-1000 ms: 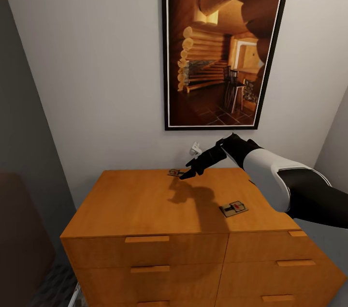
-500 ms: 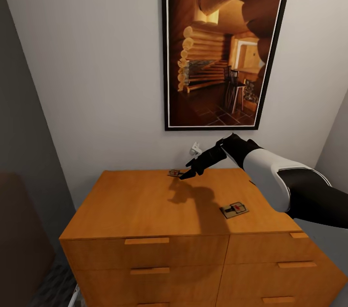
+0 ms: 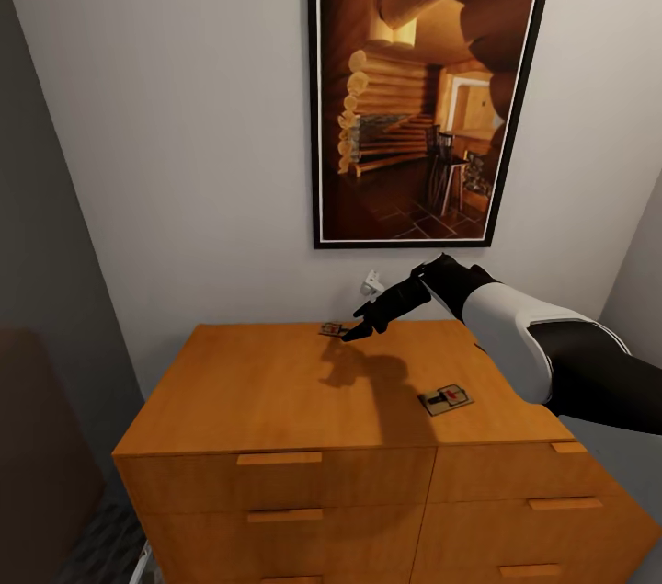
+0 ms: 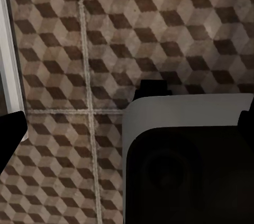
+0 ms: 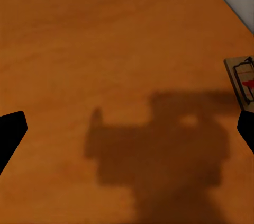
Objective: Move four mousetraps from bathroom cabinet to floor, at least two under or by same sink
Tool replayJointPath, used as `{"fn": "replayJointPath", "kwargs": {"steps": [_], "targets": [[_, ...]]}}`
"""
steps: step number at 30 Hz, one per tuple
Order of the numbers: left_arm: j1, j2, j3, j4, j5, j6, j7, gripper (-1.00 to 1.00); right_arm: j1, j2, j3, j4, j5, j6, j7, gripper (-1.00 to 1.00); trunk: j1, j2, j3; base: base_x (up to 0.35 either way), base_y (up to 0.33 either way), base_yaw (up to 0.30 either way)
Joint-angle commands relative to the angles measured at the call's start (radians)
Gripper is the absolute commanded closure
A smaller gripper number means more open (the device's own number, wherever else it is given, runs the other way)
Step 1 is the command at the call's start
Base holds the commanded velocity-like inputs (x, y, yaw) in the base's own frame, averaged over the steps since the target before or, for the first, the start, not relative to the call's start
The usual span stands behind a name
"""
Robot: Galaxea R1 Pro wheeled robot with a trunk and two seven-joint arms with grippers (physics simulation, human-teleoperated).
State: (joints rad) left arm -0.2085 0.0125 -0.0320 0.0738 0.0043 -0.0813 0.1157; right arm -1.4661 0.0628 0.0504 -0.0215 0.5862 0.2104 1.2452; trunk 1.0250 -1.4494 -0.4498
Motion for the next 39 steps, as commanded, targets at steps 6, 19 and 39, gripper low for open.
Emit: {"fn": "replayJointPath", "kwargs": {"steps": [6, 19, 39], "targets": [[-0.002, 0.0, -0.003, 0.004, 0.0, -0.008, 0.002, -1.0, 0.0, 0.0, 0.005, -0.001, -0.005, 0.011, 0.003, -1.0, 0.0, -0.001, -0.001, 0.0, 0.0, 0.0], [-0.002, 0.0, -0.003, 0.004, 0.0, -0.008, 0.002, -1.0, 0.0, -0.001, 0.005, -0.001, -0.005, 0.011, 0.003, -1.0, 0.0, -0.001, -0.004, 0.0, 0.0, 0.0], [-0.002, 0.0, -0.003, 0.004, 0.0, -0.008, 0.002, -1.0, 0.0, -0.002, 0.005, -0.001, -0.004, 0.011, 0.003, -1.0, 0.0, -0.001, -0.024, 0.0, 0.0, 0.0]]}}
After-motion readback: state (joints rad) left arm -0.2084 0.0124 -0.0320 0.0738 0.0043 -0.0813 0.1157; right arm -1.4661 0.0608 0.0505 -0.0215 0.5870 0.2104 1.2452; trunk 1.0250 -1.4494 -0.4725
